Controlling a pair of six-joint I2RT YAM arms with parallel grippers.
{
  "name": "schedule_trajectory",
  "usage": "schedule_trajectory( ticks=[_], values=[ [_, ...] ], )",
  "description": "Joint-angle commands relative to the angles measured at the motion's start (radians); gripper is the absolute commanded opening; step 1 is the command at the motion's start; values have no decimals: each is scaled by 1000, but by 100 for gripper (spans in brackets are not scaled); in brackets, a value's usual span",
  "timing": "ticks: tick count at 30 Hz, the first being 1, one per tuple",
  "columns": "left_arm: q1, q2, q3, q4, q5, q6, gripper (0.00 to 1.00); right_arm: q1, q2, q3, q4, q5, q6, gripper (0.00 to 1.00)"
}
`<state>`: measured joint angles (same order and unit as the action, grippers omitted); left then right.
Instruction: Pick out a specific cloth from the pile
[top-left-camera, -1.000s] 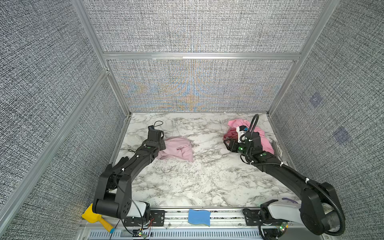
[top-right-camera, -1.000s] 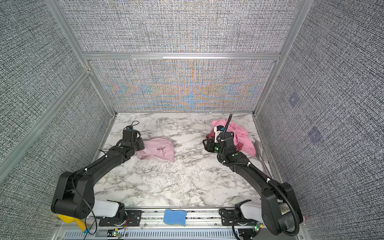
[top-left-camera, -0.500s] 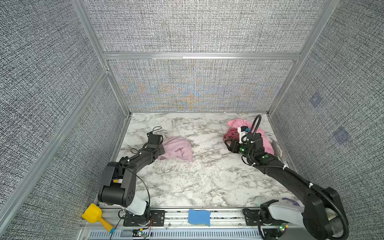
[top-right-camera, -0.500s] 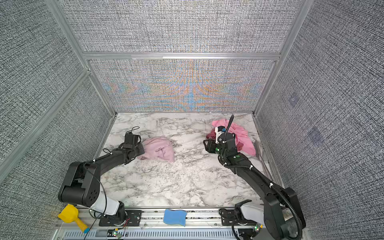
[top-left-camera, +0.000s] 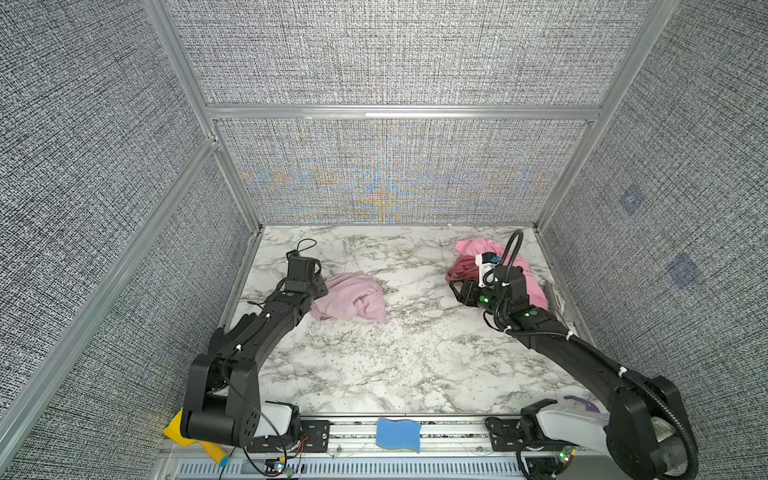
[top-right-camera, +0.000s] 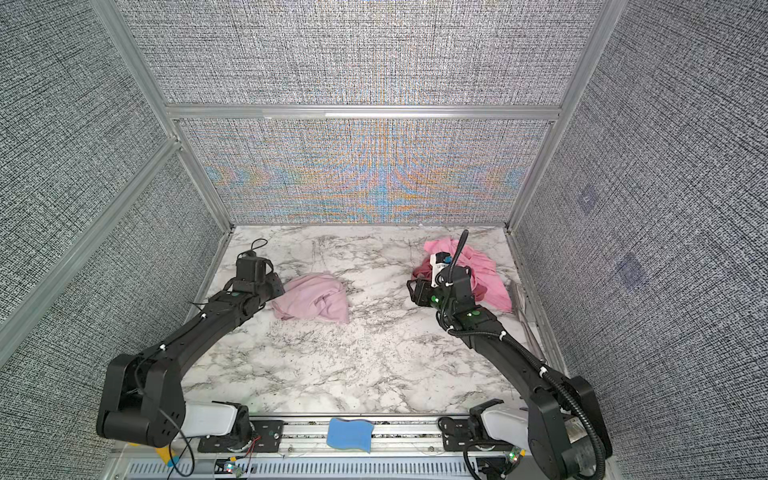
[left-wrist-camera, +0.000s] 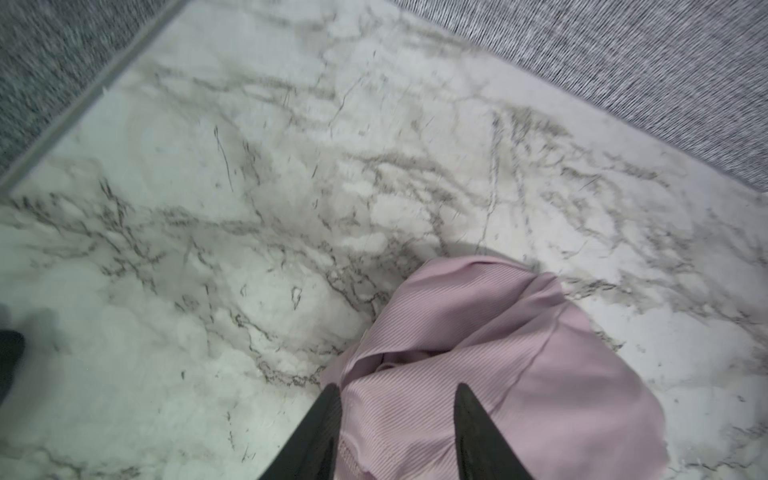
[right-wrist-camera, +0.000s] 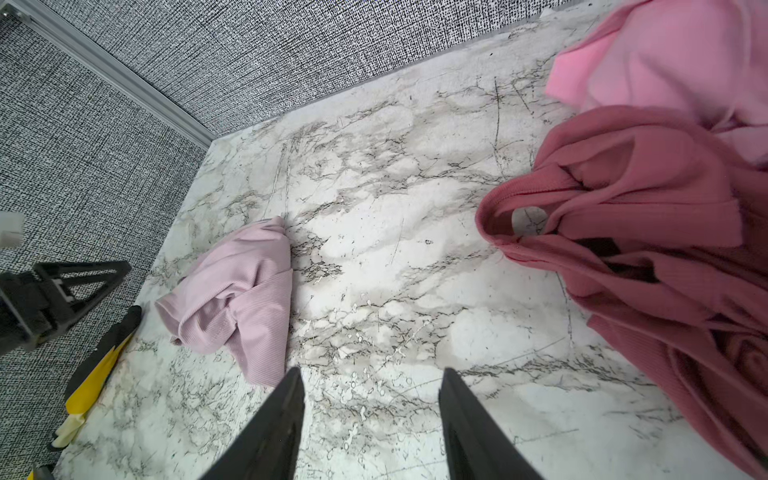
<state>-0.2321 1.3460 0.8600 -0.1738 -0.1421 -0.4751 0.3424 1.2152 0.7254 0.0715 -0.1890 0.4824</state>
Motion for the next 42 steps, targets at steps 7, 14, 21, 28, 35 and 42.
schedule_trajectory(
  ticks=[7,14,21,28,35,42],
  values=[
    [-233,111,89,-10,51,207,47,3,2,16,-9,-21,-24,54],
    [-236,197,15,132,146,153,46,3,-12,24,-41,-18,-38,54],
    [-229,381,123,84,144,102,46,3,32,51,-24,-61,-27,54],
    [-74,460,108,216,272,19,46,3,79,98,-33,-75,-24,54],
    [97,517,179,265,357,-2,46,2,102,125,-51,-65,-31,54],
    [246,593,287,274,415,-14,46,4,101,123,-63,-60,-25,54]
  ],
)
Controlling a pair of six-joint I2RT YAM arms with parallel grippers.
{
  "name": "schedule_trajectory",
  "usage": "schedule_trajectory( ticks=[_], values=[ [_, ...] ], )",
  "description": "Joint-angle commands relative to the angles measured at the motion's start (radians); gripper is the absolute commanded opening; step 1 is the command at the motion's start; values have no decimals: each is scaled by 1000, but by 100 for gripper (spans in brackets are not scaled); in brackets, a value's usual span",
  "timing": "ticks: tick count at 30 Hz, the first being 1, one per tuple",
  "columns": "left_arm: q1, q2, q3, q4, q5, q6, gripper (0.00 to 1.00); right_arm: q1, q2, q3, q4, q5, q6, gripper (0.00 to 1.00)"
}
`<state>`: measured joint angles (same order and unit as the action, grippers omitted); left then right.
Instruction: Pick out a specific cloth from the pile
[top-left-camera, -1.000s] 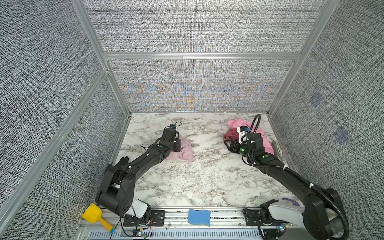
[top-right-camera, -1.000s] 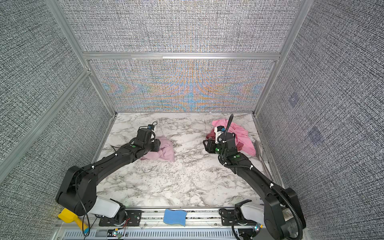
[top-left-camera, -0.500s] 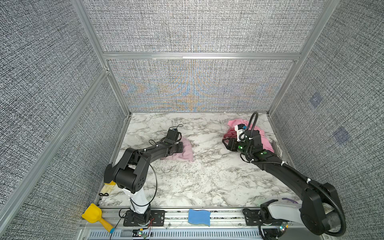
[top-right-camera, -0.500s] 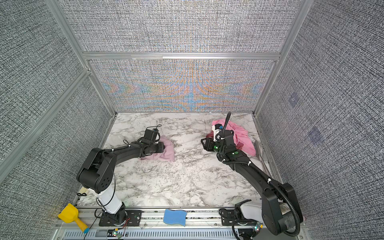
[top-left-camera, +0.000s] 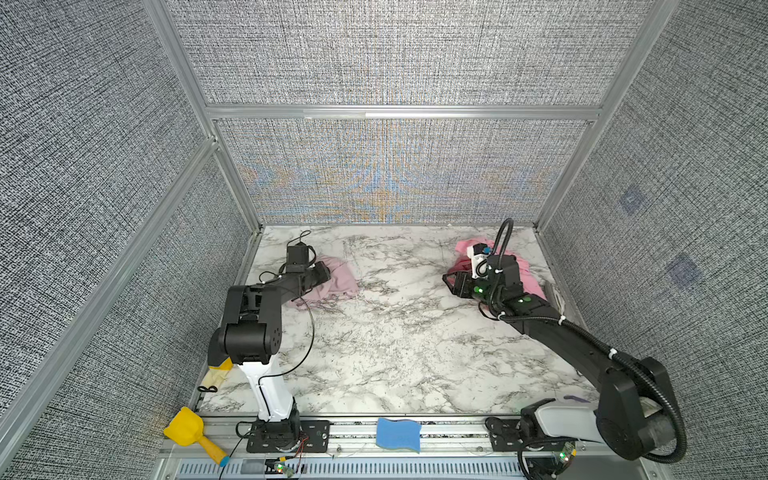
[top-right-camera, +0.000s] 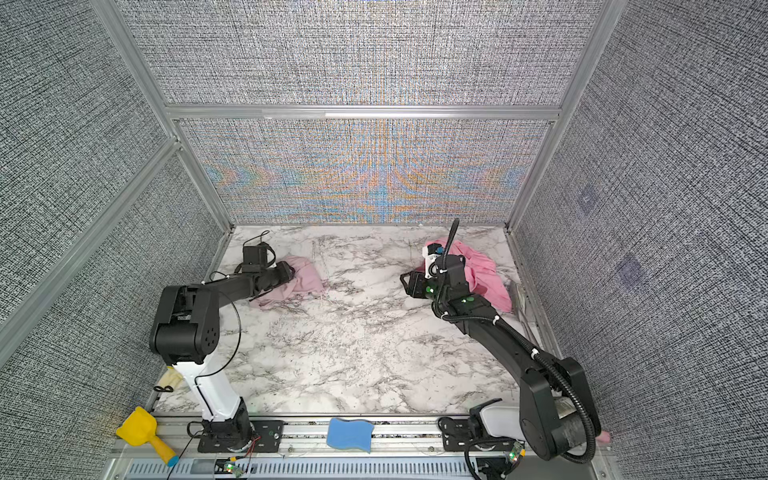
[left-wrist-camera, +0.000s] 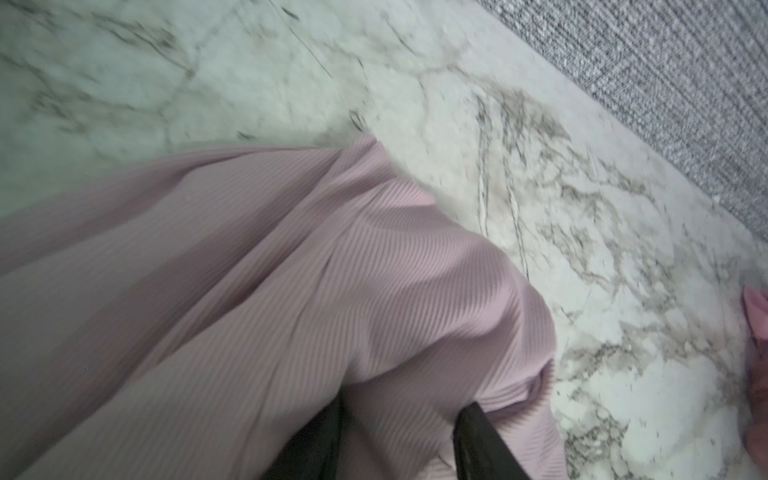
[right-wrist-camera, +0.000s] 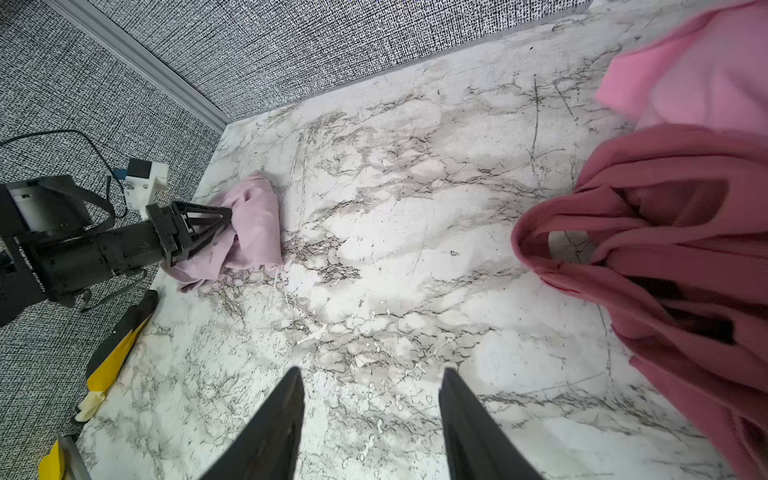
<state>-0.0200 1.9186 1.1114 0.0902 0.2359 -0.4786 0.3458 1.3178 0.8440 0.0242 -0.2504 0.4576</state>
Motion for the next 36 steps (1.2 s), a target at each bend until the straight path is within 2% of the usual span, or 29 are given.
schedule_trajectory(
  ticks=[1,4,8,14,18,21,25,28,31,34,36],
  values=[
    [52,35,54,7,54,-12,46,-1,-5,2,-17,2,0,54],
    [89,49,69,48,120,-26,46,-1,-18,-6,-25,17,-2,54],
    [94,19,77,43,124,-26,46,-1,-42,-22,-31,35,-6,54],
    [89,-162,-54,103,140,-38,46,-9,-95,-23,-55,68,-16,54],
    [77,-335,-165,104,43,16,47,-33,-147,-14,-72,95,-33,55],
    [51,-454,-229,77,-80,105,47,-76,-175,-30,-66,148,-66,56],
    [20,-591,-372,162,-242,260,49,-155,-169,-86,-10,299,-132,61],
    [20,-643,-490,315,-292,351,50,-227,-131,-132,67,422,-144,61],
    [20,-665,-560,405,-334,353,53,-269,-88,-179,163,540,-162,62],
    [20,-654,-576,440,-342,369,56,-284,-43,-213,257,610,-208,65],
    [20,-640,-569,429,-403,323,56,-284,-16,-229,317,635,-242,68]
  ],
)
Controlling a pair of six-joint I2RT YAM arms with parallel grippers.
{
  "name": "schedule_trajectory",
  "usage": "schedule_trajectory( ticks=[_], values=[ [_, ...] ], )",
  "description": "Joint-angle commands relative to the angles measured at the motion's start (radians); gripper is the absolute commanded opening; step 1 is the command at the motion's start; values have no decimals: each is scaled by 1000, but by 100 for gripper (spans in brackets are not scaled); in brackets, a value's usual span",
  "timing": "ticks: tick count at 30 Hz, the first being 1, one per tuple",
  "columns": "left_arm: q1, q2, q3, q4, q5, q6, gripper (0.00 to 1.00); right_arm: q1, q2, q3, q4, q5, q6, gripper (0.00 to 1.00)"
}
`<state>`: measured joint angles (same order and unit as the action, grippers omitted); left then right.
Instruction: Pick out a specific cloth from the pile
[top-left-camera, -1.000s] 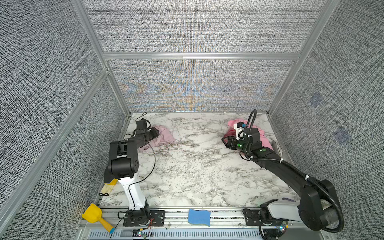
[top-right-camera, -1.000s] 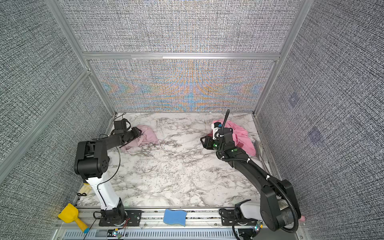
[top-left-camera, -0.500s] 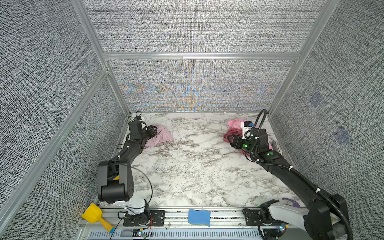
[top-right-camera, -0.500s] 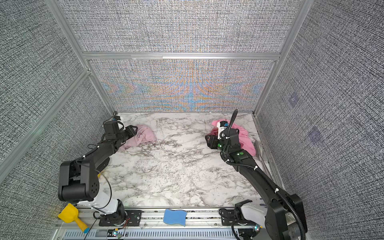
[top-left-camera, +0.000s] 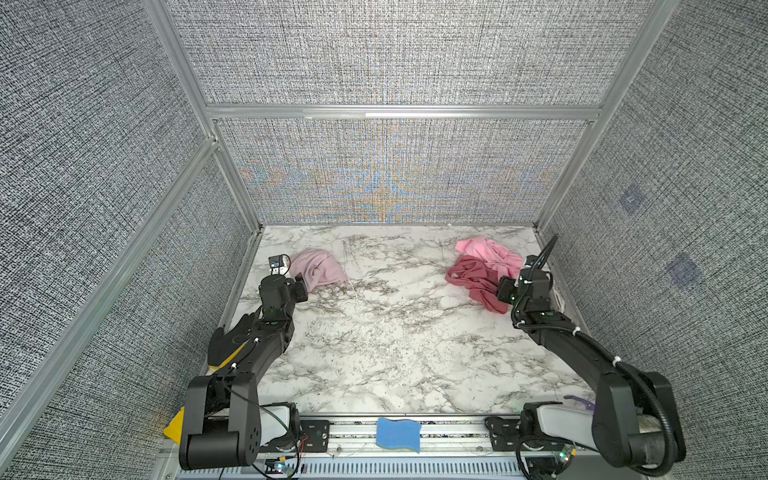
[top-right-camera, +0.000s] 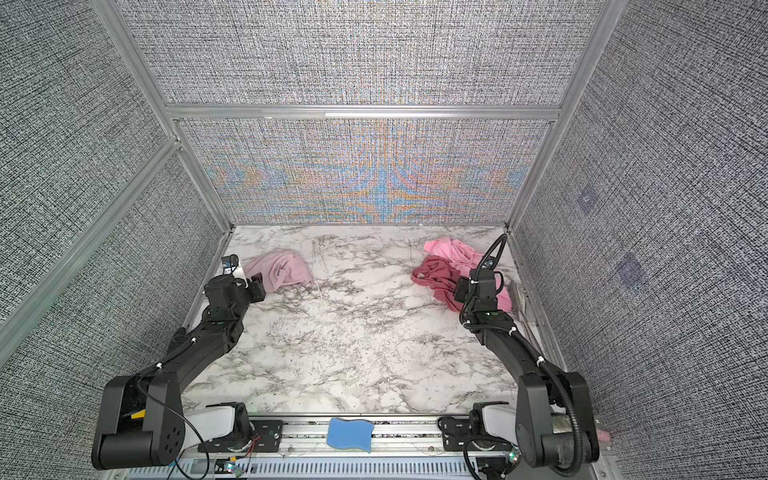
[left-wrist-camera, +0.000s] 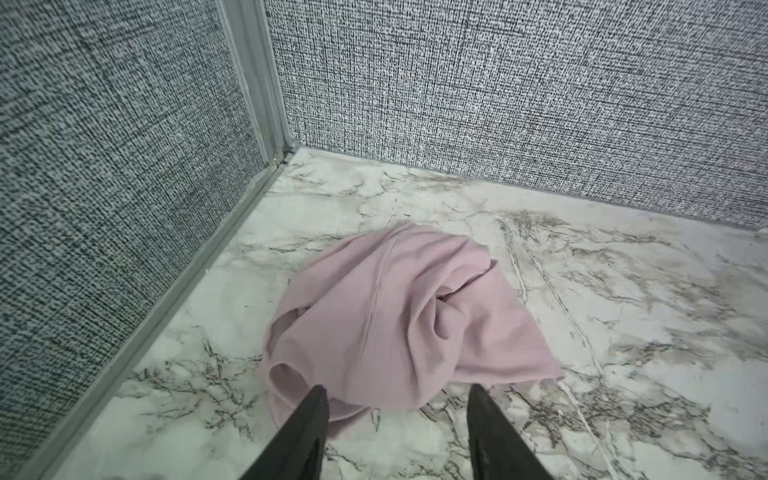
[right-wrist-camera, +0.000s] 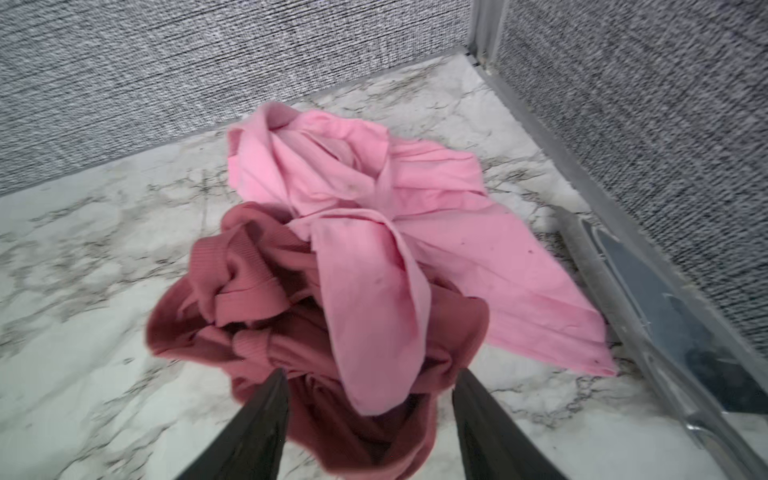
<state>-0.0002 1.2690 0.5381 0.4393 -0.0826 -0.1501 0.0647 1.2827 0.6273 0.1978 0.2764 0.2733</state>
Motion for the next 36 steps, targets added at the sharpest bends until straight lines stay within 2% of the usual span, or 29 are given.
schedule_trajectory(
  ticks=[1,6,11,17,23,26,28,30,33,34,36],
  values=[
    [0,18,6,77,-122,-23,57,-4,33,-23,176,116,-75,70],
    [0,37,-35,152,-127,15,59,-4,53,-88,311,149,-201,75],
    [0,57,-121,298,-120,46,59,-5,57,-189,500,158,-250,77],
    [5,80,-222,490,-100,96,59,-5,74,-213,547,97,-253,79],
    [3,167,-343,780,-31,130,59,-5,121,-318,748,15,-285,80],
    [4,150,-348,758,-21,119,60,-5,174,-357,862,-28,-304,81],
    [3,160,-348,747,24,123,60,-5,221,-363,915,-38,-308,81],
    [3,205,-323,736,94,179,60,-11,208,-368,899,-43,-301,81],
    [4,278,-378,950,86,182,63,-23,244,-372,937,-76,-297,82],
    [3,277,-382,957,78,179,64,-29,271,-359,943,-97,-294,83],
    [3,251,-356,862,76,173,70,-45,248,-328,854,-118,-284,88]
  ],
)
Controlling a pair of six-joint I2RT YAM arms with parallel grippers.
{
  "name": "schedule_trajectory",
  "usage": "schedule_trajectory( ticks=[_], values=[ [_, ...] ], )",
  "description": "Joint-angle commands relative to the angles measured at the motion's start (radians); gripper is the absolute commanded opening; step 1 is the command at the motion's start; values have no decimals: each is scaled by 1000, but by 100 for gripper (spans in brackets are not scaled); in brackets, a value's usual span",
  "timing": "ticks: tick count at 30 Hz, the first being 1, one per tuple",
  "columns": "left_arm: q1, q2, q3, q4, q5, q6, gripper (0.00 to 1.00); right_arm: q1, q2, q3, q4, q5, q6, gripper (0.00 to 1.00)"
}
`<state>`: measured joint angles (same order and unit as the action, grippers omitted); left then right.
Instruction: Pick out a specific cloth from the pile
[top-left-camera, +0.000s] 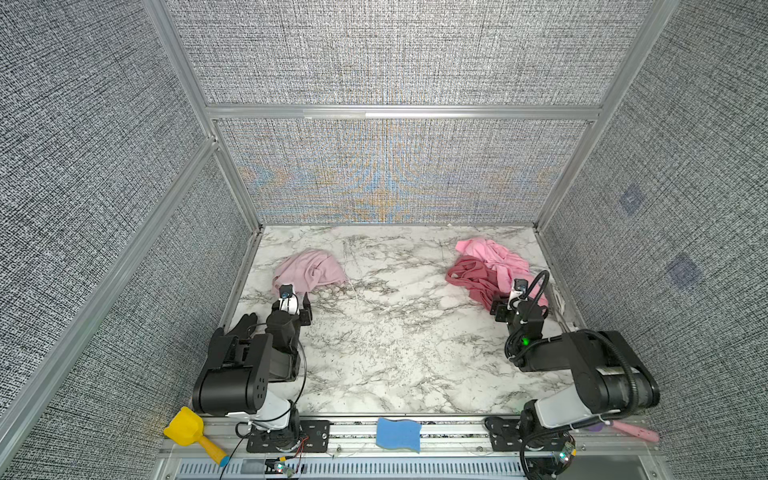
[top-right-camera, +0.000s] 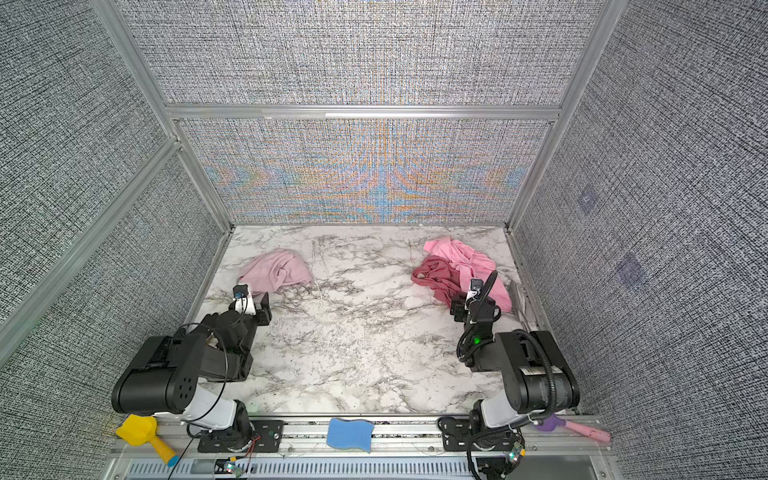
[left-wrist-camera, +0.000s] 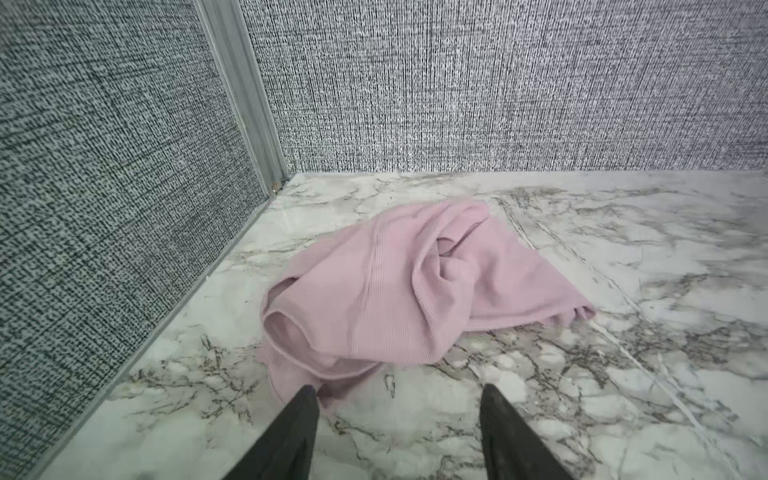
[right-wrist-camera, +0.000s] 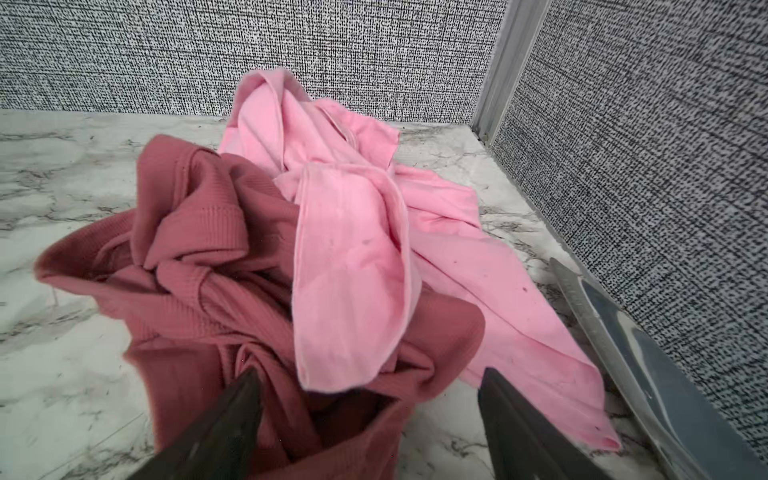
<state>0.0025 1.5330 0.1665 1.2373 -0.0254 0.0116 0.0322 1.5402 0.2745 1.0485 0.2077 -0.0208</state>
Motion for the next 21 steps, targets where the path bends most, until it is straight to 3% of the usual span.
schedule_trajectory(
  ticks=[1,5,9,21],
  values=[
    [1,-18,19,54,19,10,74,-20,-10,44,-41,-61,18,90],
    [1,14,-1,143,22,17,88,-38,3,46,-28,-85,35,99],
    [1,10,0,131,22,16,99,-43,6,48,-21,-92,39,99],
    [2,9,0,130,25,19,99,-43,5,46,-21,-92,38,100]
  ],
)
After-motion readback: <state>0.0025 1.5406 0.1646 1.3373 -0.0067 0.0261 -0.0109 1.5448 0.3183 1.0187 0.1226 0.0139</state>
